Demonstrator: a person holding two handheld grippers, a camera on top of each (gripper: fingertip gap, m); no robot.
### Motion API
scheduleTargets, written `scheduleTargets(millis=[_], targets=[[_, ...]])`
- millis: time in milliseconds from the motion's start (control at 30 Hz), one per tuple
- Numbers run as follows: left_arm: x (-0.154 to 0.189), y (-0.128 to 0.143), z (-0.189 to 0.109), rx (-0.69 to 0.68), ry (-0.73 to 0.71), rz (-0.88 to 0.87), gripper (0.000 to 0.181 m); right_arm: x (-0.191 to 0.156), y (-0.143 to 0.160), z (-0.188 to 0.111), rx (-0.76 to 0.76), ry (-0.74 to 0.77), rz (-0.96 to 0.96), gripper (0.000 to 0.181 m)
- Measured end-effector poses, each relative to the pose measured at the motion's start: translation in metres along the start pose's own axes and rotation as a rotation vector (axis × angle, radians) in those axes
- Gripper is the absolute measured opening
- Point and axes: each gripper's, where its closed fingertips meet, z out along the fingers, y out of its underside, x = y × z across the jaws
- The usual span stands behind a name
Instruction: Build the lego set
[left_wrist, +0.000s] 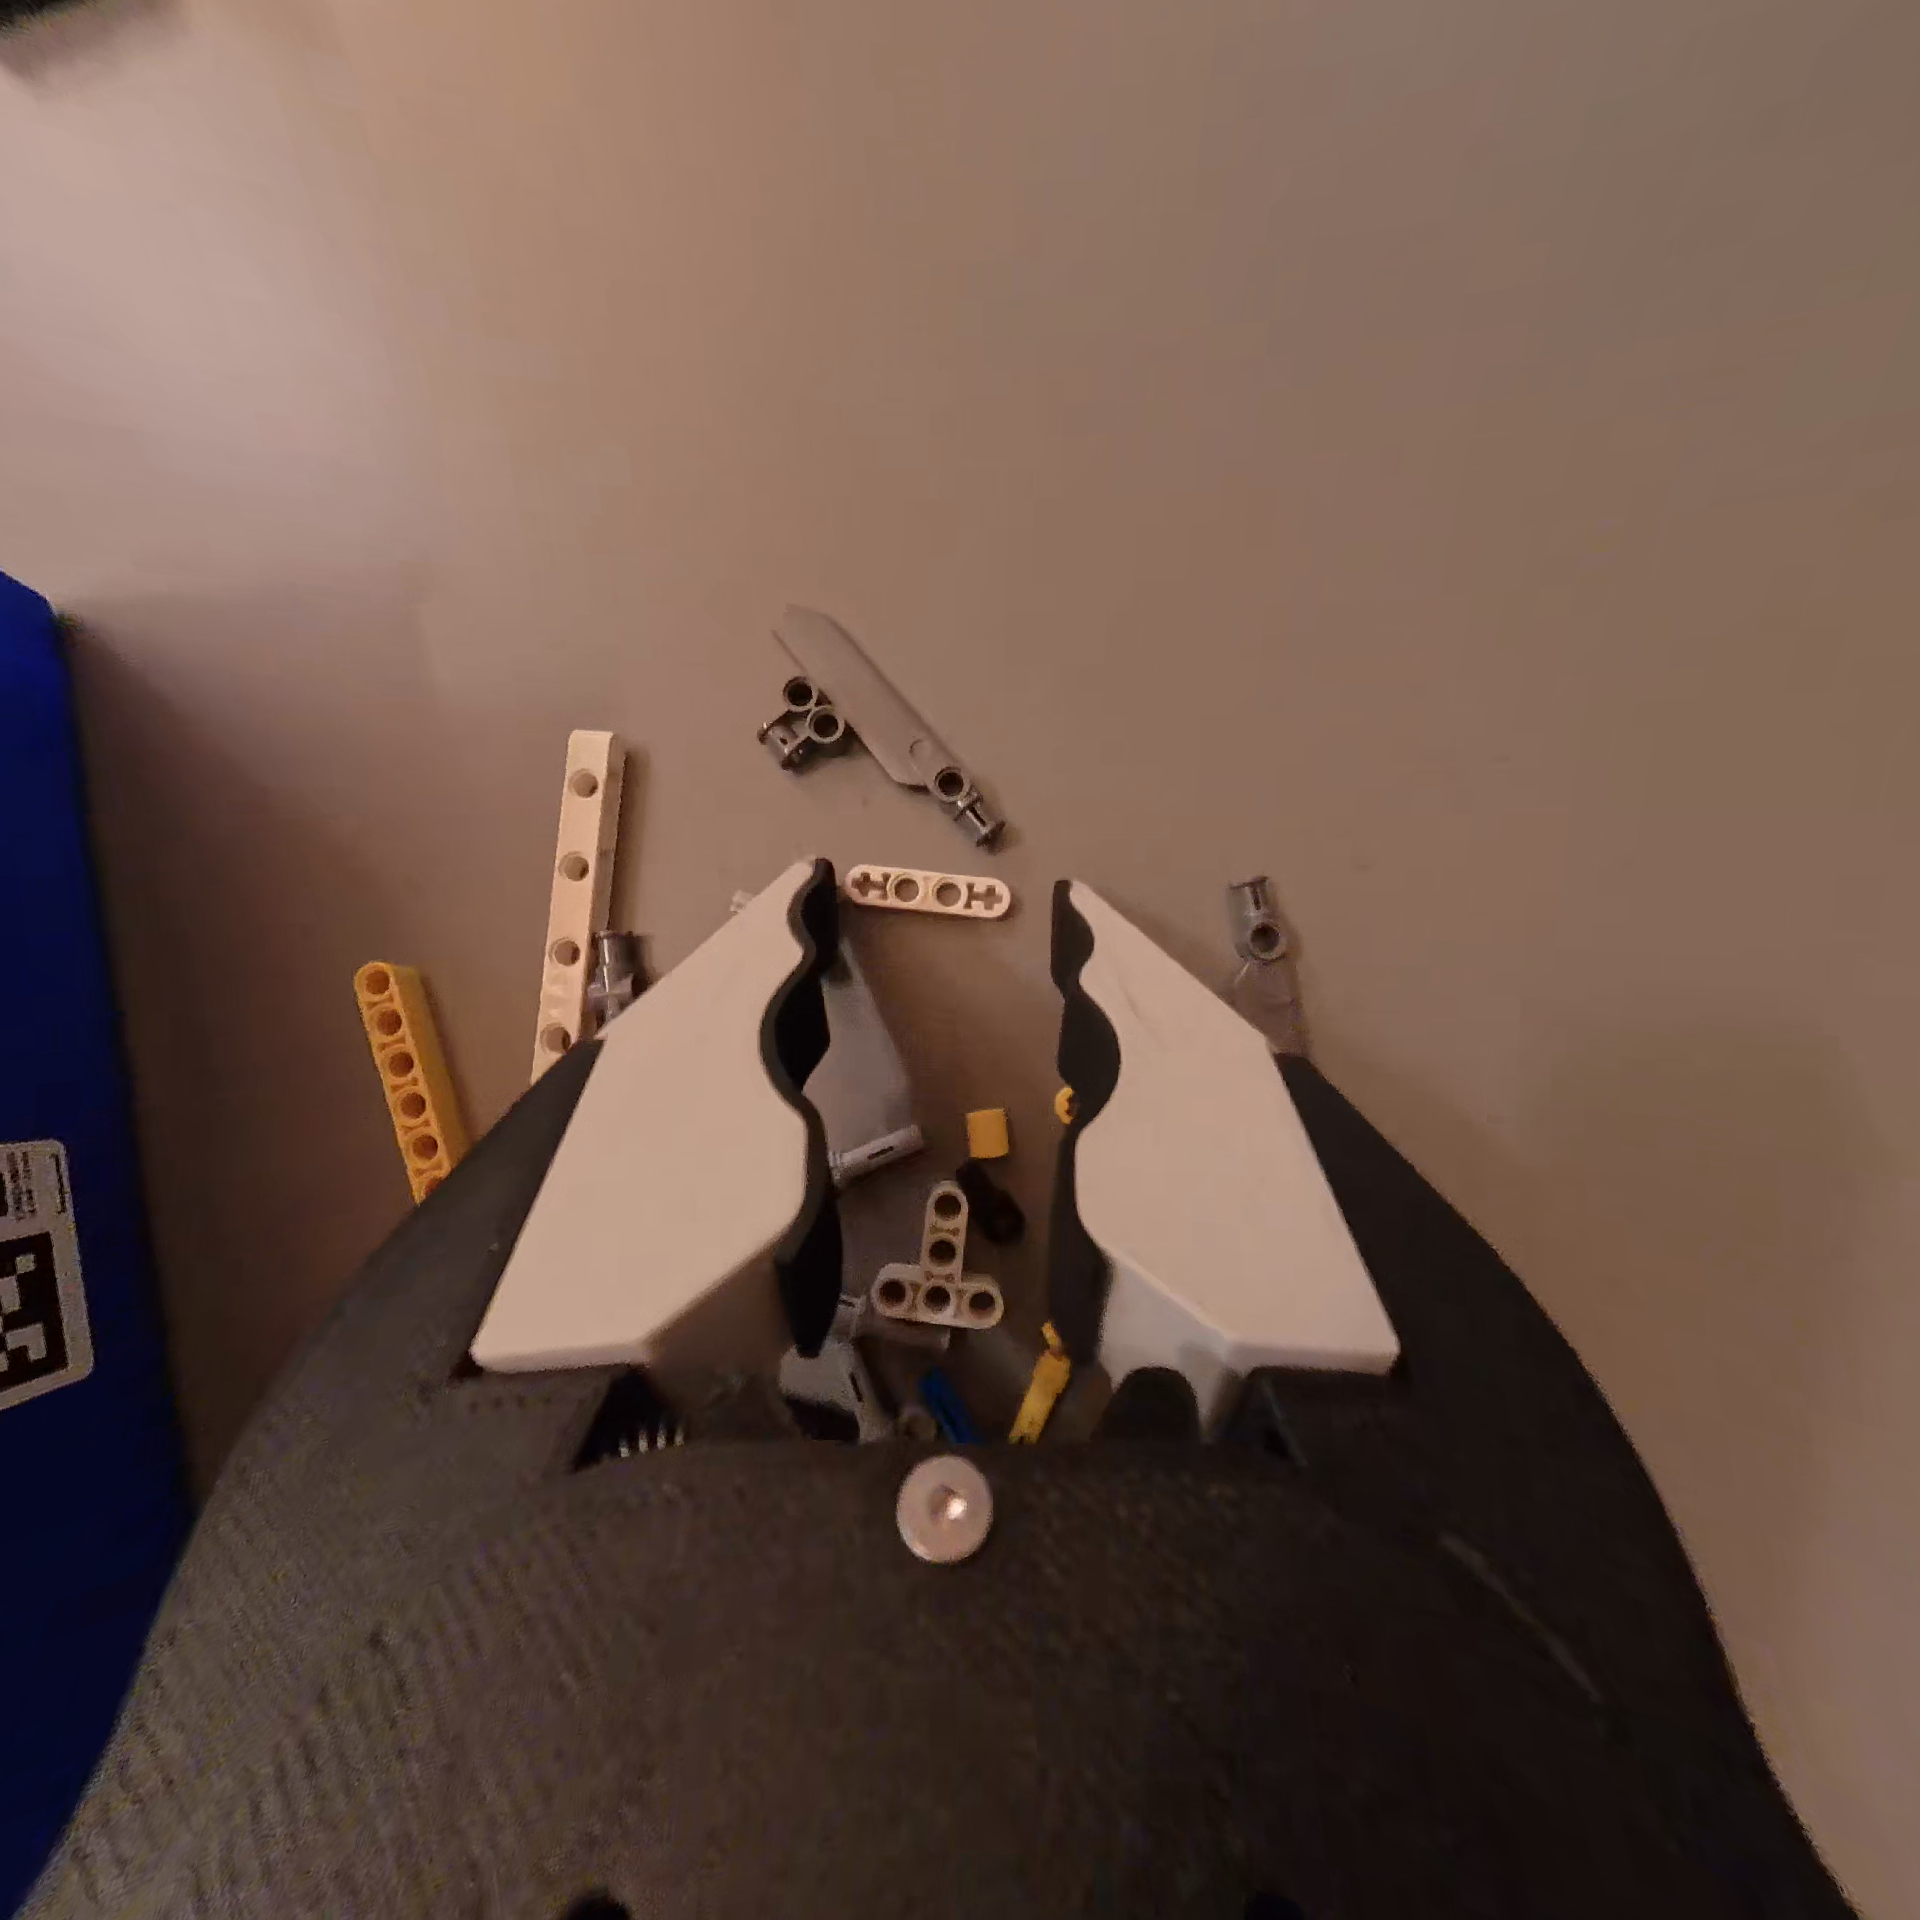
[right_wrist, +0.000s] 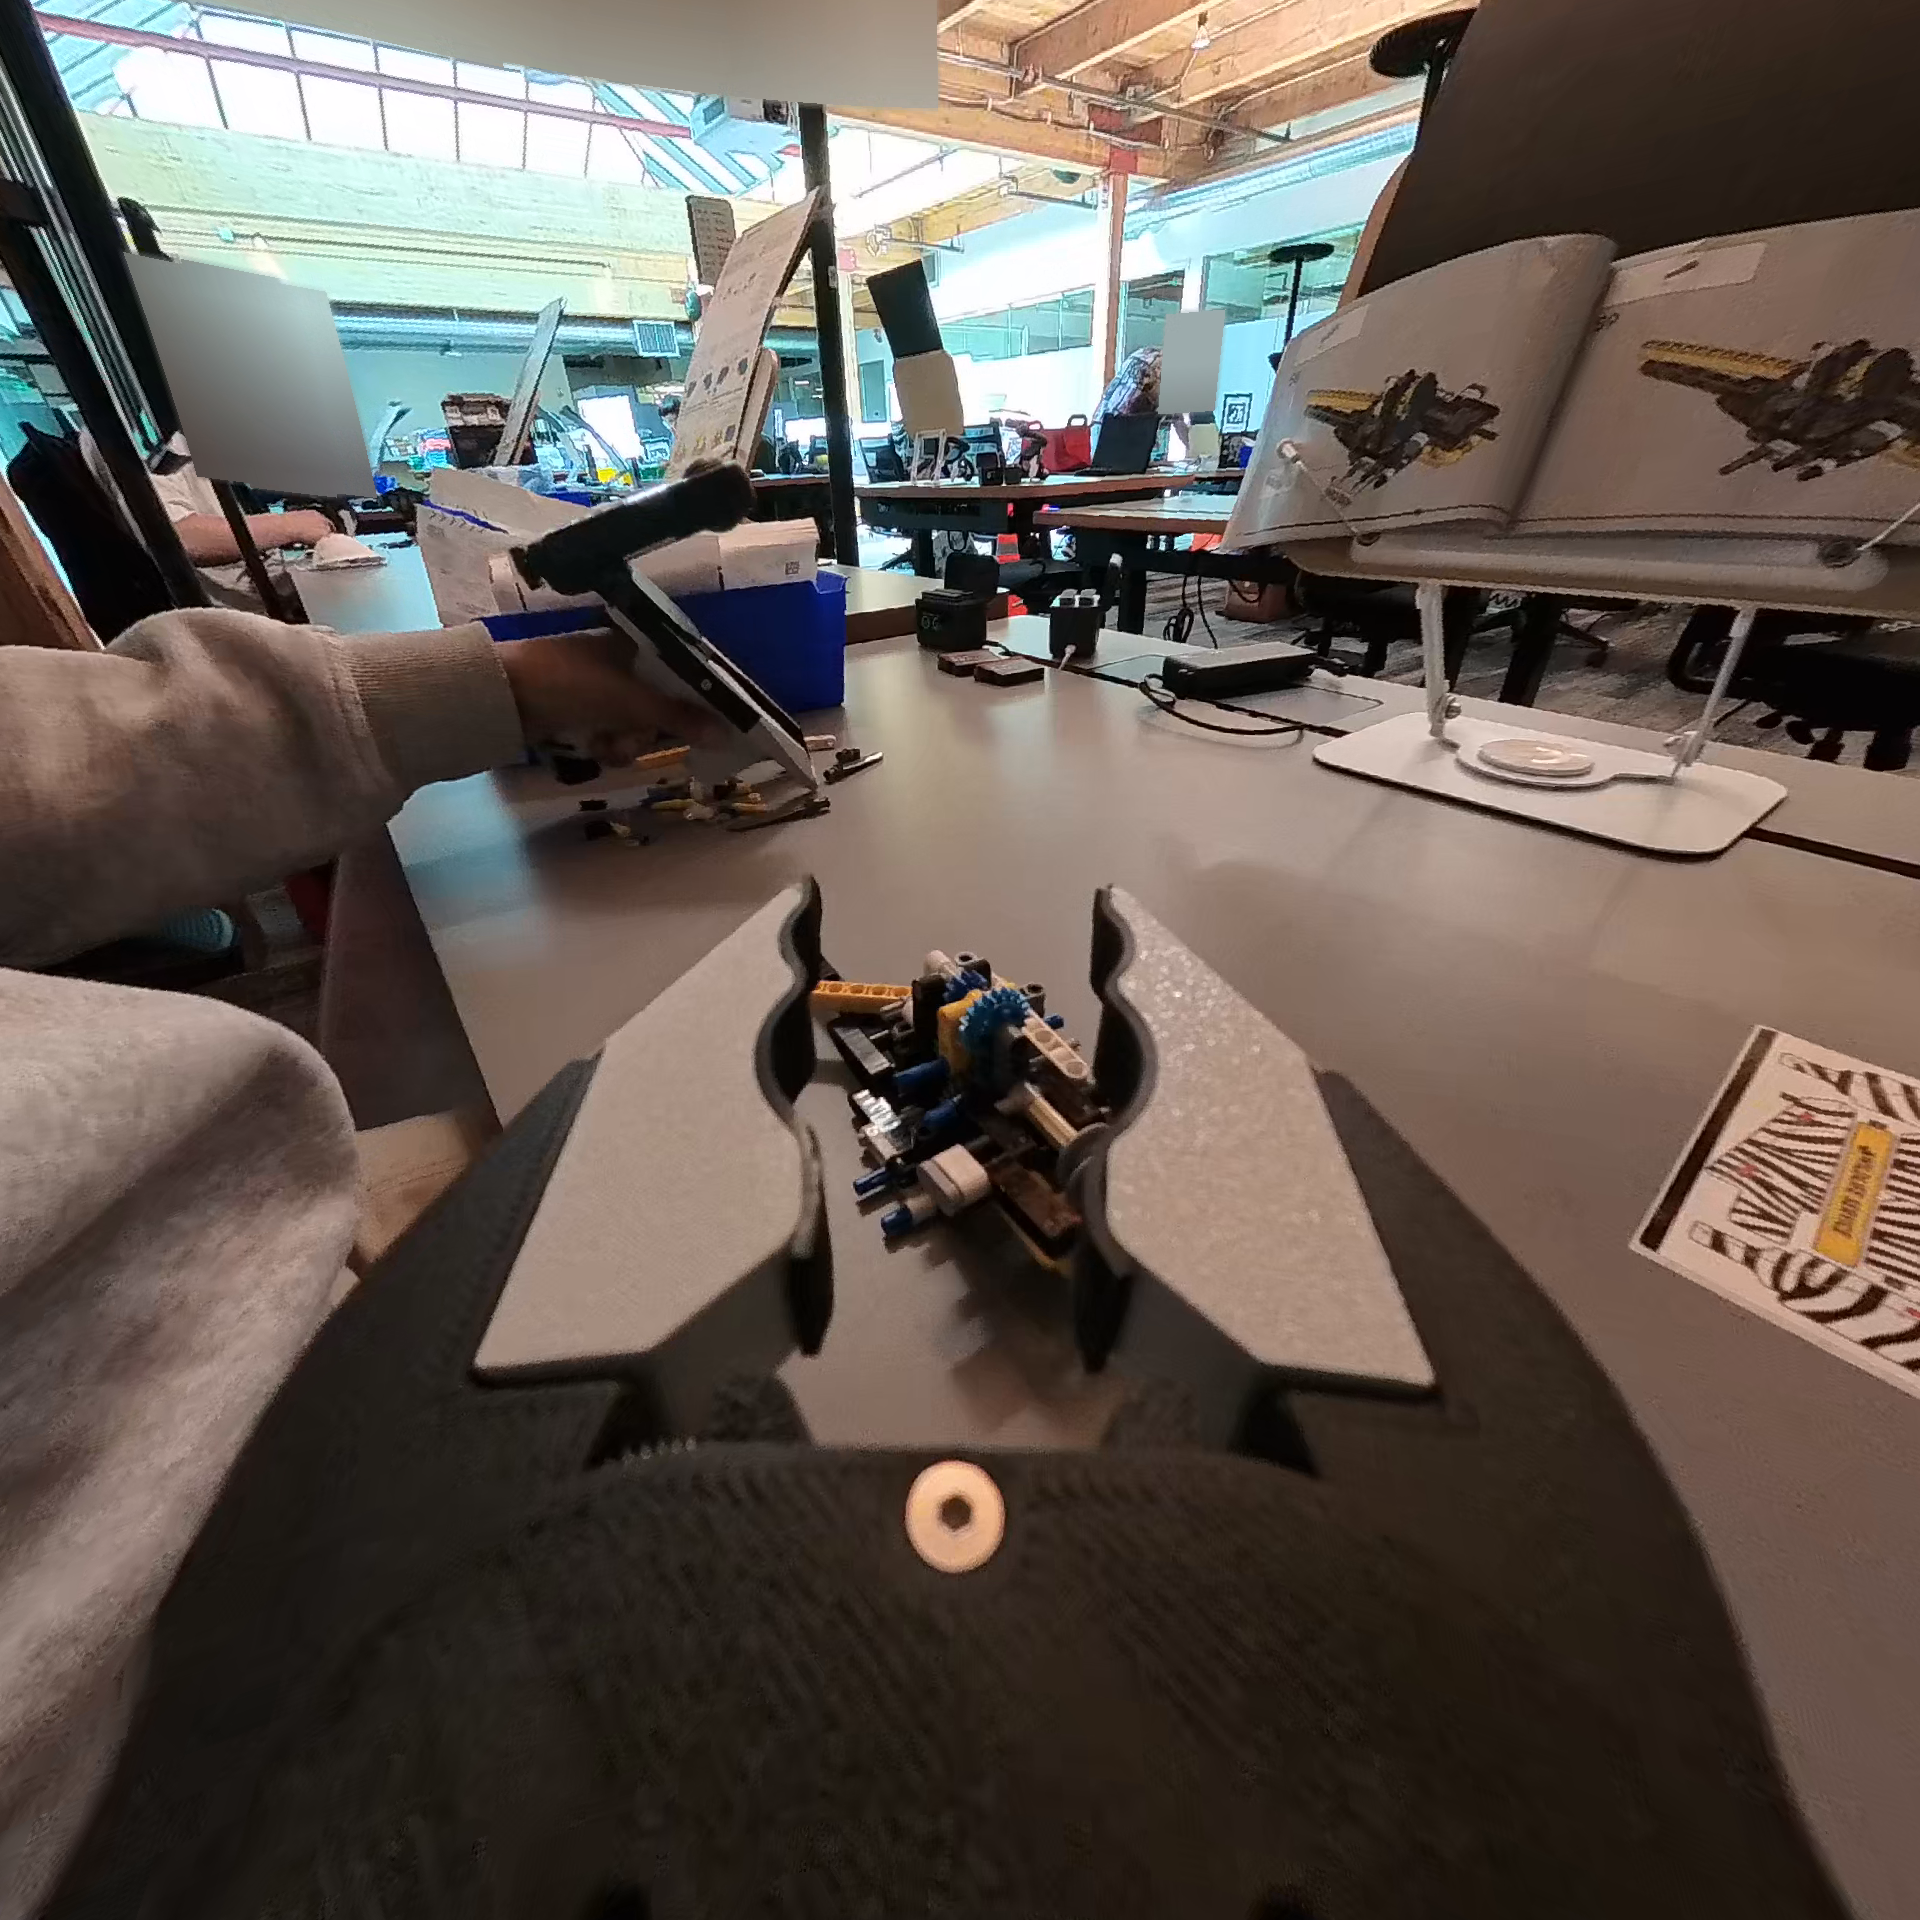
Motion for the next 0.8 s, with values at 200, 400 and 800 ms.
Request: scheduleTargets(millis=[200, 400, 800], targets=[[0.000, 0.000, 0.001, 0.007, 0.013, -0.005, 0.029, 0.000, 0.003, 0.003, -0.011, -0.007, 0.012, 0.051], [0.002, -0.016, -0.014, 0.114, 0.007, -0.013, 0.006, 0.001, 0.002, 0.001, -0.007, 0.002, 0.009, 0.051], [0.002, -0.005, -0.021, 0.089, -0.034, -0.027, 0.004, 0.000, 0.001, 0.001, -0.004, -0.005, 0.018, 0.051]])
